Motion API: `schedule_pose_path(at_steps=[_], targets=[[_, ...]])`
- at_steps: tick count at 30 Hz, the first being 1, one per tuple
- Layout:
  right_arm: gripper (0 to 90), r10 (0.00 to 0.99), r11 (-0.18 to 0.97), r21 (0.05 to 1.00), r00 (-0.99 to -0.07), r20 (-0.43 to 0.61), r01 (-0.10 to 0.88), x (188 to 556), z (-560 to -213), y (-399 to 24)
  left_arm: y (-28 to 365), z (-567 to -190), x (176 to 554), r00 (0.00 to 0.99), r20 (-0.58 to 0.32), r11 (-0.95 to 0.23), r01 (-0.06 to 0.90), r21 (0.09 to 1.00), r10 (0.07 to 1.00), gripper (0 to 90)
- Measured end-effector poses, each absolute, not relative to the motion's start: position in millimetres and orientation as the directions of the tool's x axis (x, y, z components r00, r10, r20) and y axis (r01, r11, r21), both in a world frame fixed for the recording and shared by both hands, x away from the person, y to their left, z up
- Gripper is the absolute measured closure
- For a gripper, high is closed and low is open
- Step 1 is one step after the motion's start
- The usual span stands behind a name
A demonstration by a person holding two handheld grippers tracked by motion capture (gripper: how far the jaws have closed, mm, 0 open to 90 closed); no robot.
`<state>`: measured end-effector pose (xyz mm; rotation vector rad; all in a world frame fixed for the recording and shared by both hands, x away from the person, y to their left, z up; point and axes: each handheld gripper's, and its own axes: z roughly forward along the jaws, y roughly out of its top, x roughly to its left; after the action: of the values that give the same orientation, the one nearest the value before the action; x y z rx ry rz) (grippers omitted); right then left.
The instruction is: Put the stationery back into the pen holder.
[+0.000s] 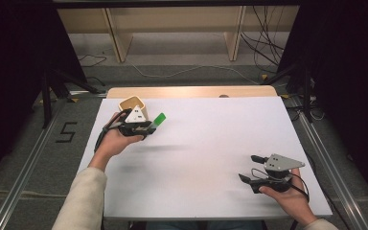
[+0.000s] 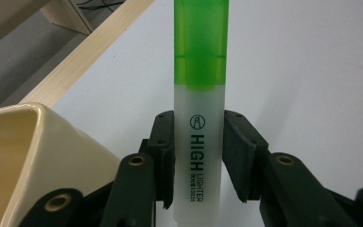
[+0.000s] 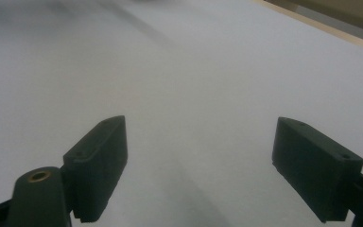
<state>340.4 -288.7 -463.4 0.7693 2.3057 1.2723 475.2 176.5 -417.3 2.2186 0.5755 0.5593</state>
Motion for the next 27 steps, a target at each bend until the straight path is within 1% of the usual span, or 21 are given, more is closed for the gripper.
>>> schedule_pose_path(at_steps=[11, 23, 27], targets=[[19.6, 0.633, 0.438, 0.855, -0.771, -0.074, 0.277, 339.9, -463.4, -288.6, 181.2, -415.6, 475.3, 0.771, 0.19, -0.542, 0.228, 0.809, 0.608, 66.2], [19.6, 0.633, 0.439, 0.854, -0.771, -0.074, 0.279, 339.6, -463.6, -288.6, 189.3, -416.9, 476.5, 0.71, 0.152, -0.431, 0.231, 0.872, 0.688, 66.1], [19.6, 0.633, 0.439, 0.855, -0.771, -0.077, 0.275, 339.6, -463.5, -288.6, 193.4, -413.8, 476.9, 0.689, 0.124, -0.376, 0.228, 0.898, 0.714, 66.2]])
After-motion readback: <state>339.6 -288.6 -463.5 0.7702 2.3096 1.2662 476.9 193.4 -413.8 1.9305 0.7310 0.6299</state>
